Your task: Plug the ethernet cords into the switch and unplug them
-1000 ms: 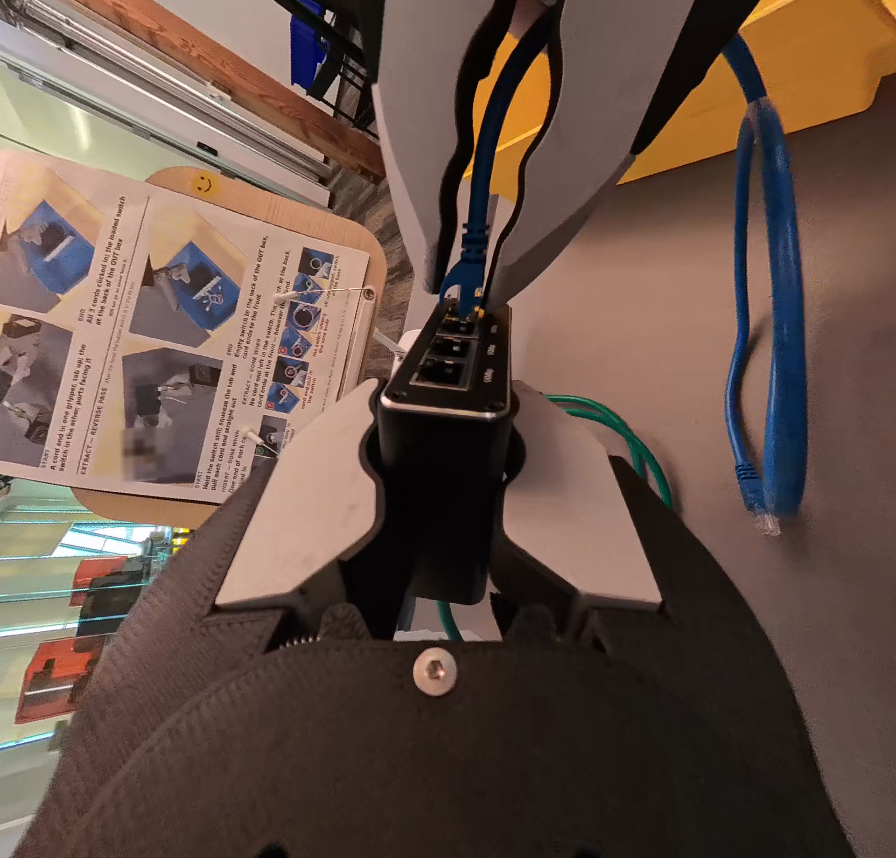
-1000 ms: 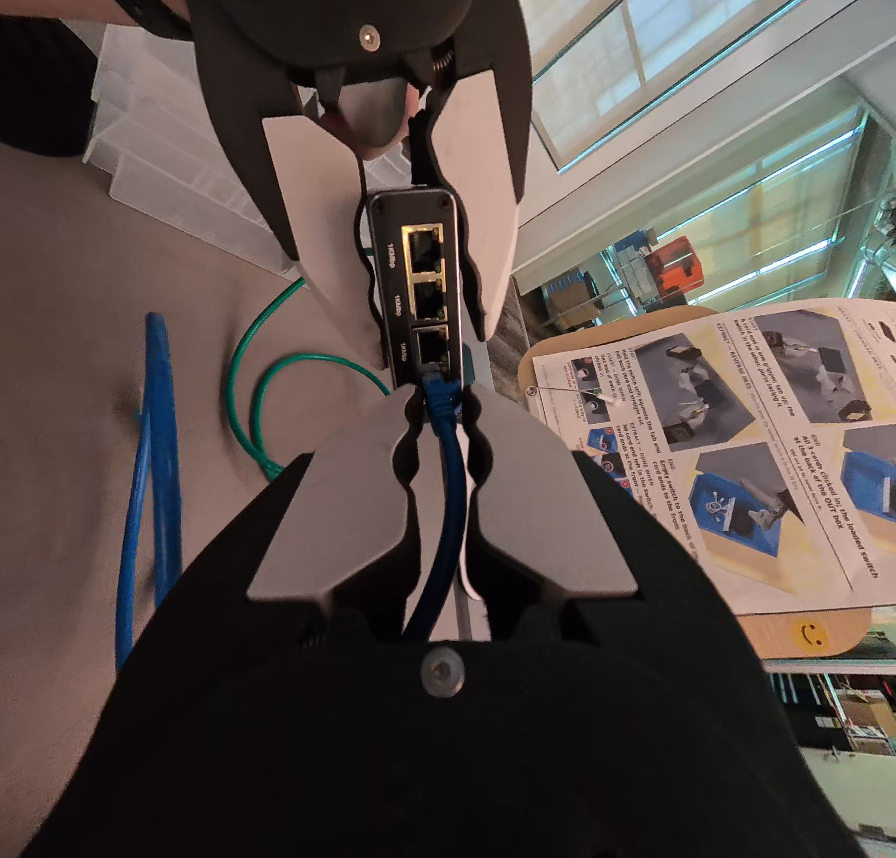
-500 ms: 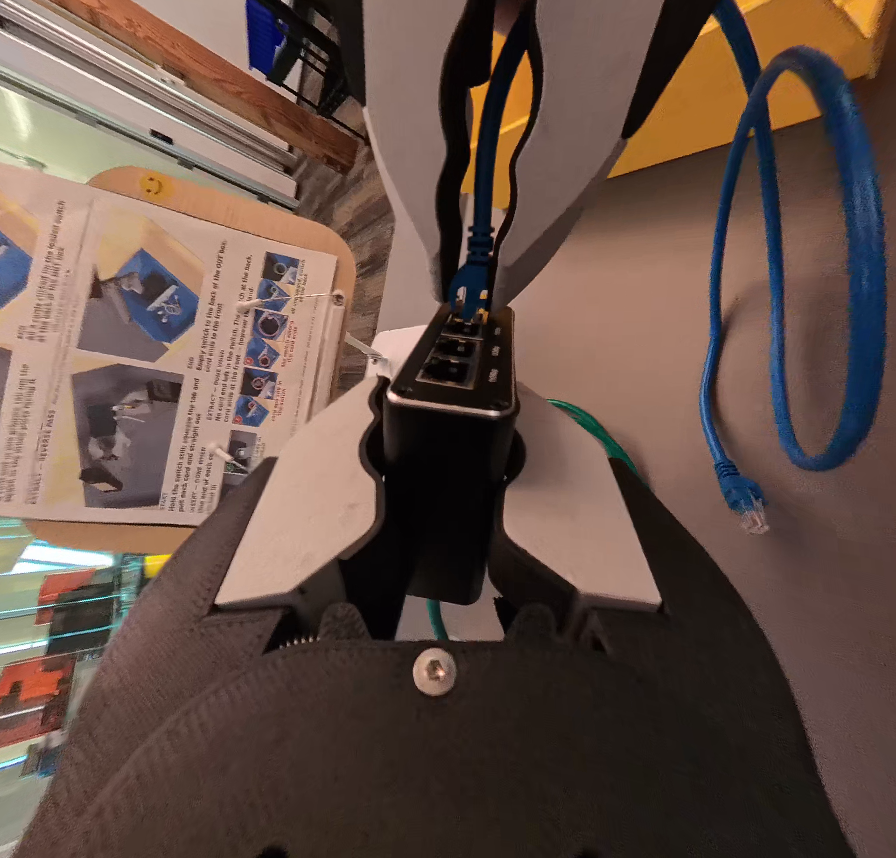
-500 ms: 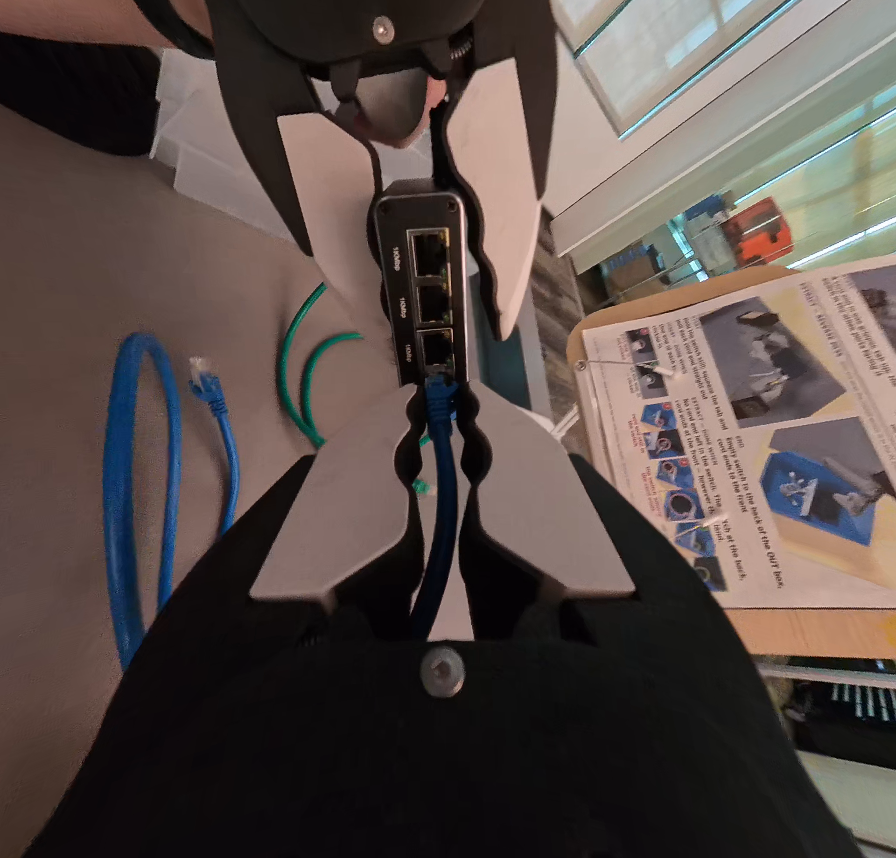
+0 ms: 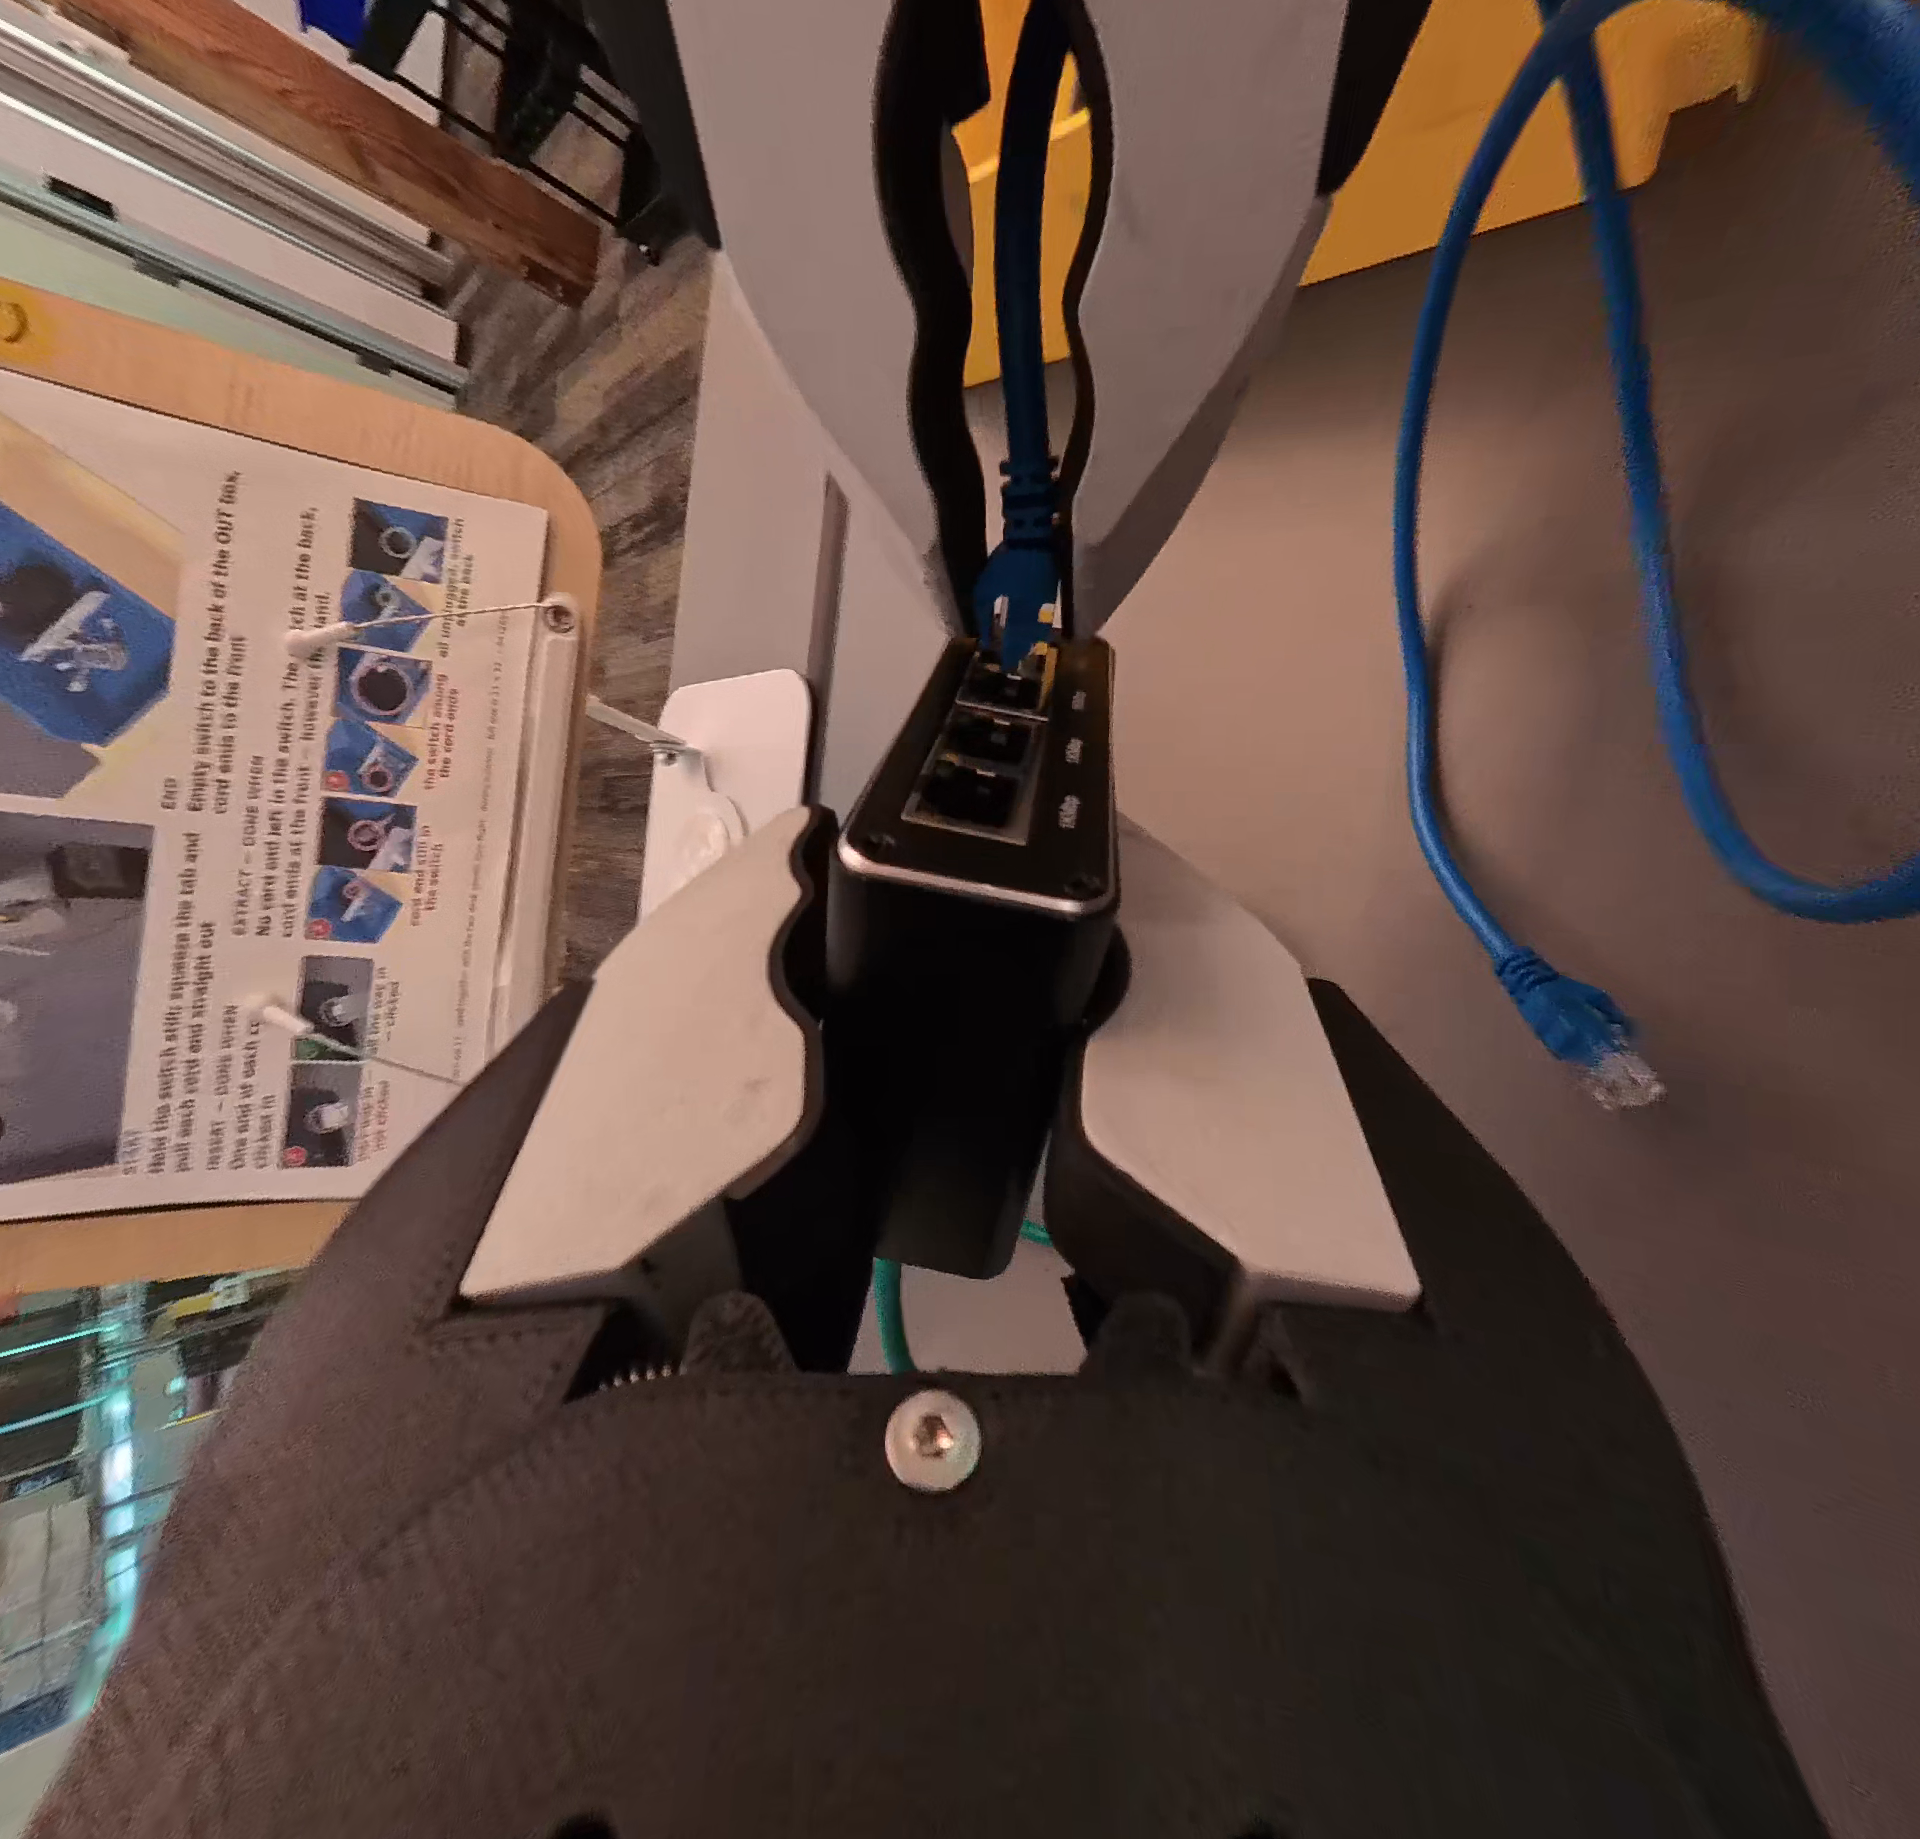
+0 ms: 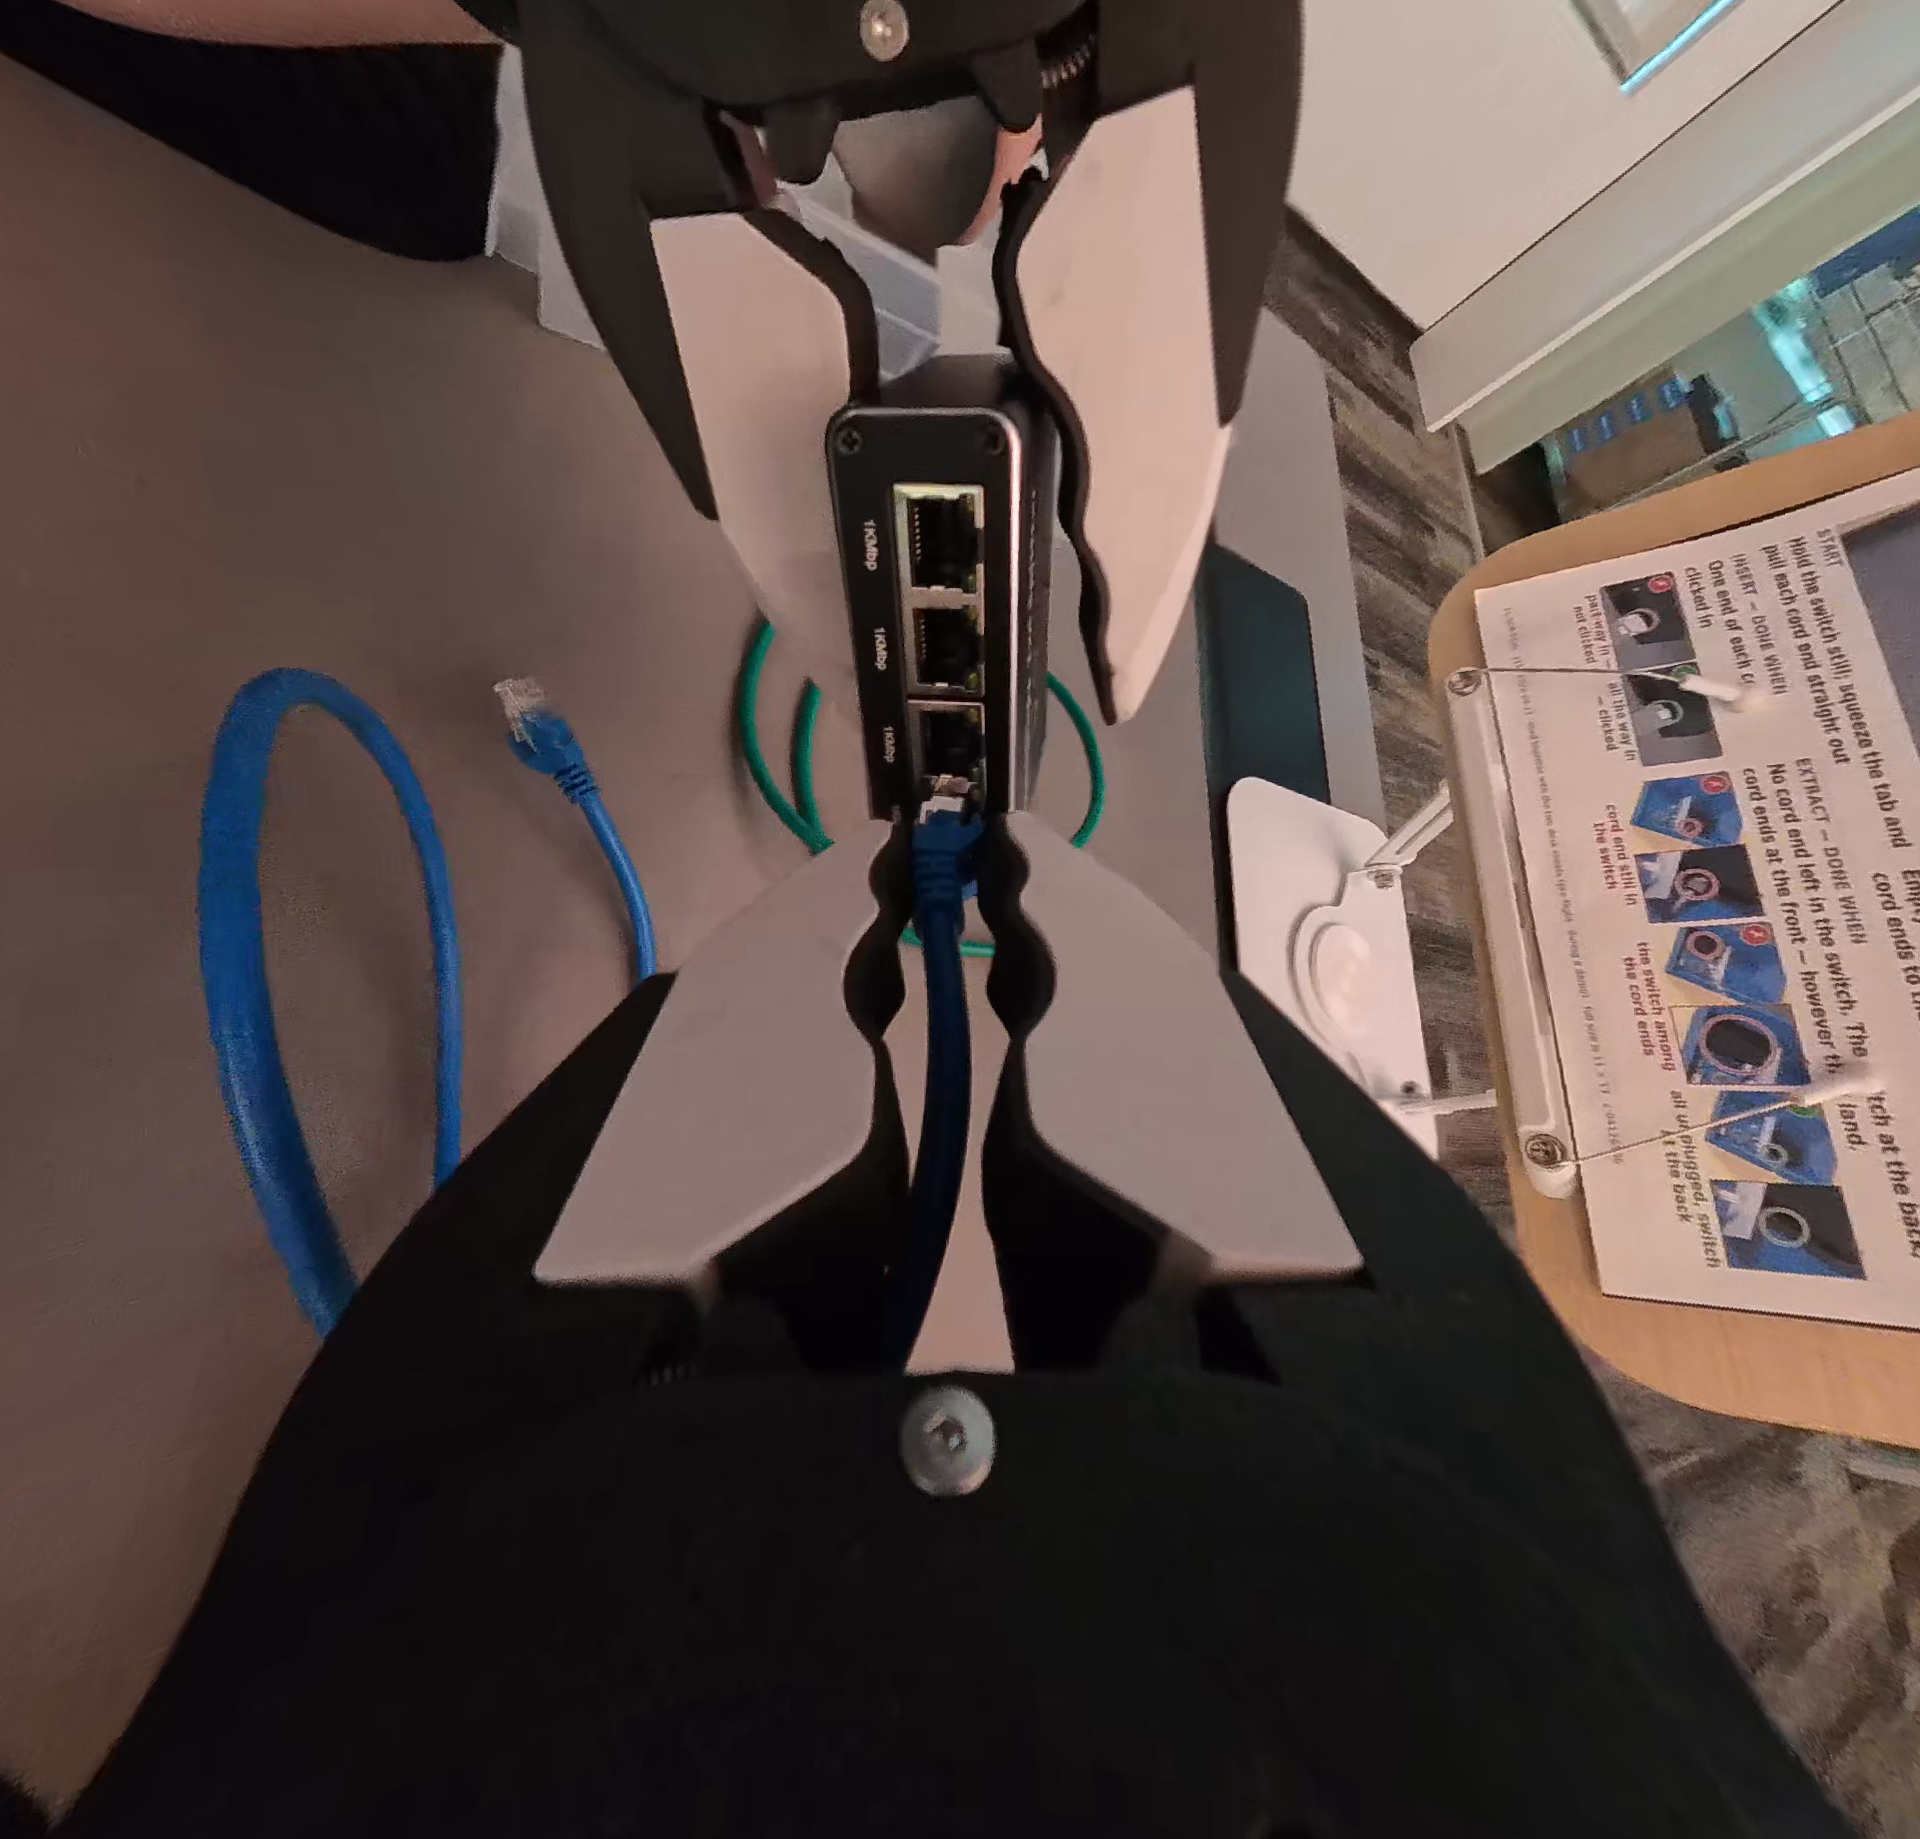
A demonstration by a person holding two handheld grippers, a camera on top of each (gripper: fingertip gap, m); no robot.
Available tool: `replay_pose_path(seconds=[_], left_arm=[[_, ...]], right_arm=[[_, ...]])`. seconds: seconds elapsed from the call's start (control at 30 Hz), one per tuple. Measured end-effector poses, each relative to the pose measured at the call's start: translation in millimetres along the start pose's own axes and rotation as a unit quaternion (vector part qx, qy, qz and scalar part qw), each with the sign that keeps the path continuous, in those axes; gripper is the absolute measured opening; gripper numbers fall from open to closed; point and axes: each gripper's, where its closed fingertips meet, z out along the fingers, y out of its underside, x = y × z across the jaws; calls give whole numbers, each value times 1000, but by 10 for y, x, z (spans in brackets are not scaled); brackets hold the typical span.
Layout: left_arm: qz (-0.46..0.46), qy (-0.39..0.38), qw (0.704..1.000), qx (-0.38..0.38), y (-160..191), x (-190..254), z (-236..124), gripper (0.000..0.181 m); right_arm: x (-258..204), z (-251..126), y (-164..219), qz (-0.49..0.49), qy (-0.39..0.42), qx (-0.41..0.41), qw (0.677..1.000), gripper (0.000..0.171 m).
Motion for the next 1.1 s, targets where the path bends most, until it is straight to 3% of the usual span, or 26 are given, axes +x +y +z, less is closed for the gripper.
replay_pose_path(seconds=[0.3,0.7,0.83,0.97,1.1], left_arm=[[-35,35,999,7,-12,82,49,45],[-1,40,999,-21,-92,228,38,43],[19,16,999,-39,-70,205,24,41],[-28,-2,1000,4,-62,87,-11,43],[0,-65,998,26,-60,3,-6,44]], right_arm=[[-50,-47,53,-10,7,-48,999,13],[-196,-121,105,40,-31,-74,996,13],[-149,-64,120,58,-20,-77,995,13],[-33,-76,12,22,23,-50,998,13],[20,-79,-18,-35,63,-59,996,13]])
